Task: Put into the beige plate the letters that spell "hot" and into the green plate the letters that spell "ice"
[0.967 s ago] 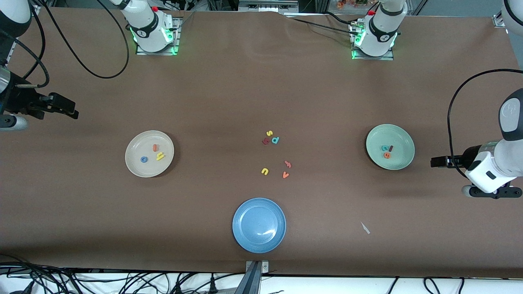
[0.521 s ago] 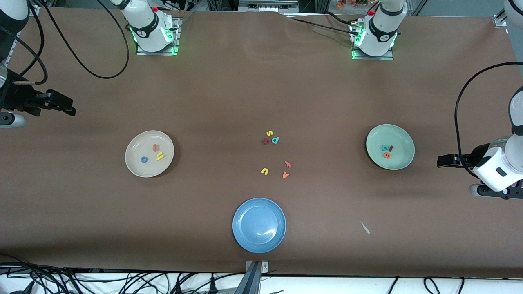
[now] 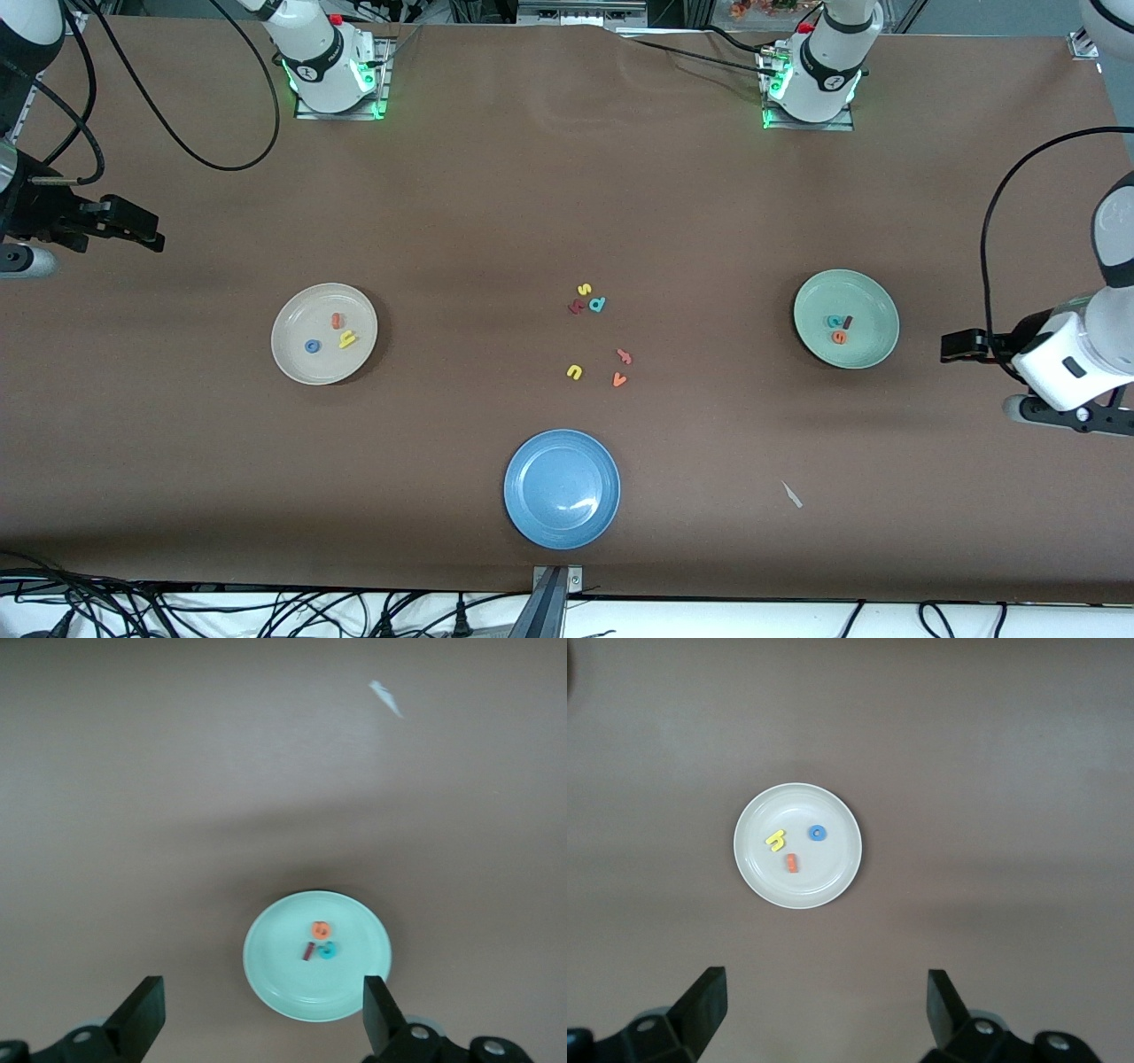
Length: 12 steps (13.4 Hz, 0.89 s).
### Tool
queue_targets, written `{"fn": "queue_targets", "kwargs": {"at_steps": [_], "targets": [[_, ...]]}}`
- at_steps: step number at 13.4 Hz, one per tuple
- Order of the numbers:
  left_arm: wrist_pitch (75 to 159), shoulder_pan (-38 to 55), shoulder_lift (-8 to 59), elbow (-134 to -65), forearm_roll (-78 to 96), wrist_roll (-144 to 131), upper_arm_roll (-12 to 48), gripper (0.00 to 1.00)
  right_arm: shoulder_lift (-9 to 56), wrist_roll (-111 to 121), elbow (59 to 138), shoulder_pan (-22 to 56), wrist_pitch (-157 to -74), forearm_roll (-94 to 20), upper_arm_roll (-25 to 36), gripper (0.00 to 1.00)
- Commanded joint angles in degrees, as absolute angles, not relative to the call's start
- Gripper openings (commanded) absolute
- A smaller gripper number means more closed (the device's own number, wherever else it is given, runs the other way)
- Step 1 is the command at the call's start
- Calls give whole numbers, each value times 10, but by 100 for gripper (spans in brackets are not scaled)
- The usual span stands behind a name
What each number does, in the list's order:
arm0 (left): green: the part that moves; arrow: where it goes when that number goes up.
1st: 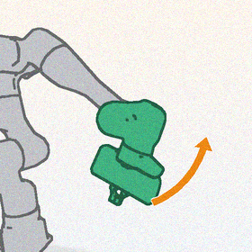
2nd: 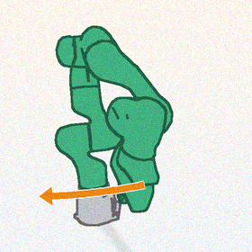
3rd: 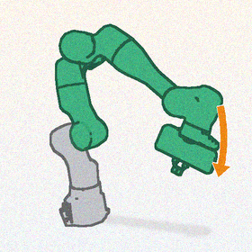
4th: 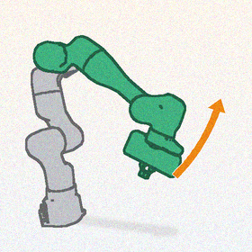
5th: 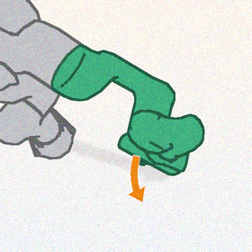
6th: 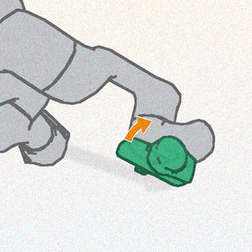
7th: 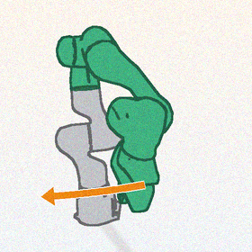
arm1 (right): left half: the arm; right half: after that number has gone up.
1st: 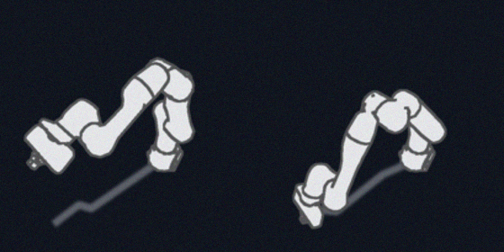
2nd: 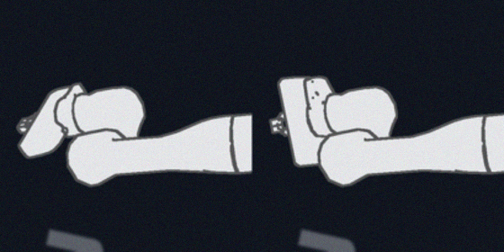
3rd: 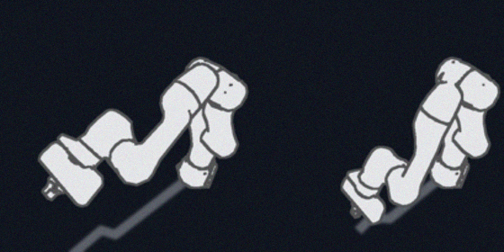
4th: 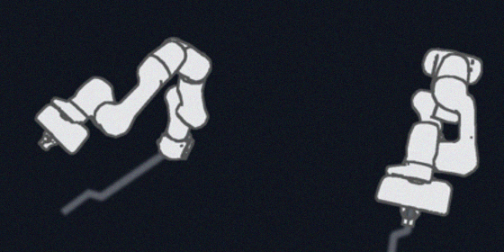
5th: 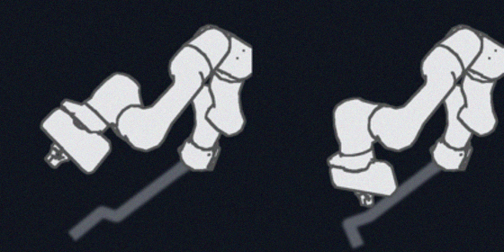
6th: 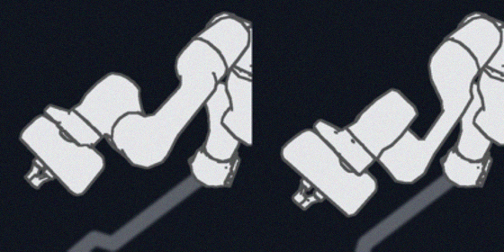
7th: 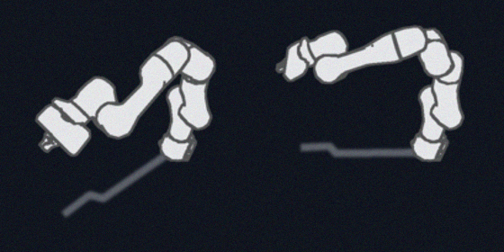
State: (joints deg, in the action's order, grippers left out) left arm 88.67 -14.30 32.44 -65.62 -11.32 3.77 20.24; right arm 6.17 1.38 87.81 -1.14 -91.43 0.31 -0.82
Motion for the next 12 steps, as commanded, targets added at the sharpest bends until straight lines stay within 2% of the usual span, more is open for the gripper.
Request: {"fn": "queue_targets", "kwargs": {"at_steps": [1, 2, 5, 12], "targets": [[889, -42, 293, -667, -10, 101, 34, 97, 63, 19, 869, -10, -903, 12, -8, 100], [900, -11, 282, -686, 3, 119, -4, 97, 63, 19, 869, -10, -903, 12, -8, 100], [944, -5, 261, -740, 4, 123, -16, 97, 63, 19, 869, -10, -903, 12, -8, 100], [943, -11, 265, -738, 3, 127, -15, 100, 63, 18, 870, -11, -902, 11, -8, 100]]}}
